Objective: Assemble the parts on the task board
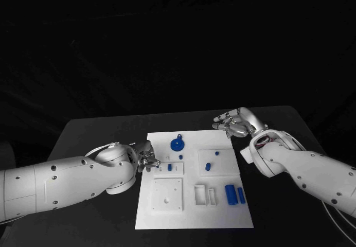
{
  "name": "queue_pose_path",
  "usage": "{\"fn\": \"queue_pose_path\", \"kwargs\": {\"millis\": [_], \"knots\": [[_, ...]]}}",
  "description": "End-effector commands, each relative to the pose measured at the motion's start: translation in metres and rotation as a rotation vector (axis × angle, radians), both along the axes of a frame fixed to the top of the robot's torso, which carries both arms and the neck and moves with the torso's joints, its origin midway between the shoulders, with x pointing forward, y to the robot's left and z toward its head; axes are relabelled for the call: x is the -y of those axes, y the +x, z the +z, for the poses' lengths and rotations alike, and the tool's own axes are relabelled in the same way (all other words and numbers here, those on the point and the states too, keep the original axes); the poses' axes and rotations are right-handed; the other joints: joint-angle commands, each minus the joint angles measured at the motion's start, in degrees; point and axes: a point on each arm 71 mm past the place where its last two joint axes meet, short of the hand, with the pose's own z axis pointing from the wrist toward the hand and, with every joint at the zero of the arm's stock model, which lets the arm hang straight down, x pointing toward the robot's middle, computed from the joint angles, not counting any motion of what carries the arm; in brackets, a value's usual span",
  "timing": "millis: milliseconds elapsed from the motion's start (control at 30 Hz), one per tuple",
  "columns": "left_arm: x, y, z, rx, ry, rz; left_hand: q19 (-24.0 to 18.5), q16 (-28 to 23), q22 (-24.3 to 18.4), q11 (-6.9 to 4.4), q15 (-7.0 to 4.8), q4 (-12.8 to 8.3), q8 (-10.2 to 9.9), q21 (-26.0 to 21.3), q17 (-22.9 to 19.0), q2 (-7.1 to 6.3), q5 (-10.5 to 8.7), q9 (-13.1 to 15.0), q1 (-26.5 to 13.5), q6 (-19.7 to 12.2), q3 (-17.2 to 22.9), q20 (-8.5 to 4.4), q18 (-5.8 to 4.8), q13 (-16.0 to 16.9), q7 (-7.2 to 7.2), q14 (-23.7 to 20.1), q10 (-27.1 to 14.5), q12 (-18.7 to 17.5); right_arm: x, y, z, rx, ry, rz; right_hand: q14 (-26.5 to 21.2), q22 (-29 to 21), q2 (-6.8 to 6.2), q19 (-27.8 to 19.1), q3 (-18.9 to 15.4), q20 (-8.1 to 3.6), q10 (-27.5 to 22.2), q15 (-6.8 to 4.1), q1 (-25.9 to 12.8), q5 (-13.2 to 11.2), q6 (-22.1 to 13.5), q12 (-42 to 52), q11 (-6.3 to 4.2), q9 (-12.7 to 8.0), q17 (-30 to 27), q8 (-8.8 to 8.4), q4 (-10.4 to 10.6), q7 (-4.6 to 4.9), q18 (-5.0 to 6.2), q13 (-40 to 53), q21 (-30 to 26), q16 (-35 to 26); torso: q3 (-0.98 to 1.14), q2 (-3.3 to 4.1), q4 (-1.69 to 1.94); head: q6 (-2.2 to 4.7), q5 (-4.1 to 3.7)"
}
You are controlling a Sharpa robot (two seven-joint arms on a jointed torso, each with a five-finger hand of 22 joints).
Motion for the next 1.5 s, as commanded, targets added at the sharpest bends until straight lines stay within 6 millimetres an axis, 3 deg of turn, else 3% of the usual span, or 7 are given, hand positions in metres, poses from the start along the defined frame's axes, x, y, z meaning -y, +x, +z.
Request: {"fn": "queue_pose_path", "kwargs": {"millis": [33, 733, 1500], "knots": [[0.003, 0.001, 0.003, 0.07, -0.028, -0.003, 0.5, -0.3, 1.1, 0.08, -0.06, -8.3, -0.3, 0.1, 0.1, 0.16, 0.27, -0.3, 0.5, 3.7, 8.8, 0.14, 1.08, 0.1, -3.08, 0.4, 0.4, -0.3, -0.001, 0.0, 0.001, 0.007, 0.0, 0.008, 0.0, 0.4, -0.4, 0.7, 0.3, -0.21, 0.2, -0.38, 0.0, 0.3, 0.2, -0.3, -0.24, 0.0, 0.0, -0.18, -0.1, 0.01, 0.78, -0.1, -0.3, 0.0, -0.03, 0.0, 0.02, -0.03, -0.03], [0.004, -0.007, -0.009, 0.192, -0.076, -0.038, 1.4, -1.7, 1.0, -0.17, -0.27, -7.2, -0.7, -0.6, 1.0, -0.91, 0.14, -1.0, 0.9, 4.6, 9.3, -0.07, 0.9, 0.1, -3.34, 1.7, 1.7, -1.4, 0.0, 0.0, 0.0, 0.001, -0.002, 0.007, 0.0, 0.5, -0.45, 0.8, 0.4, -0.23, 0.3, -0.39, 0.0, 0.2, 0.3, -0.3, -0.26, 0.0, 0.0, -0.19, 0.0, -0.01, 0.78, -0.1, -0.3, 0.0, -0.02, 0.0, -0.01, -0.58, -0.48], [0.006, -0.006, -0.029, 0.114, -0.063, -0.061, 1.6, -0.8, 1.2, -0.28, -0.44, -7.4, -1.2, 0.1, 2.5, -0.67, -0.25, -1.3, 1.2, 4.7, 8.9, -0.23, 0.86, 1.3, -3.31, 1.7, 1.6, -0.3, 0.0, 0.001, -0.001, -0.001, -0.002, 0.007, 0.0, 0.6, -0.45, 0.8, 0.5, -0.25, 0.3, -0.41, 0.0, 0.3, 0.4, -0.2, -0.28, 0.0, 0.1, -0.18, 0.1, -0.03, 0.77, 0.0, -0.3, 0.0, -0.04, 0.0, 0.02, -1.06, -0.96]]}}
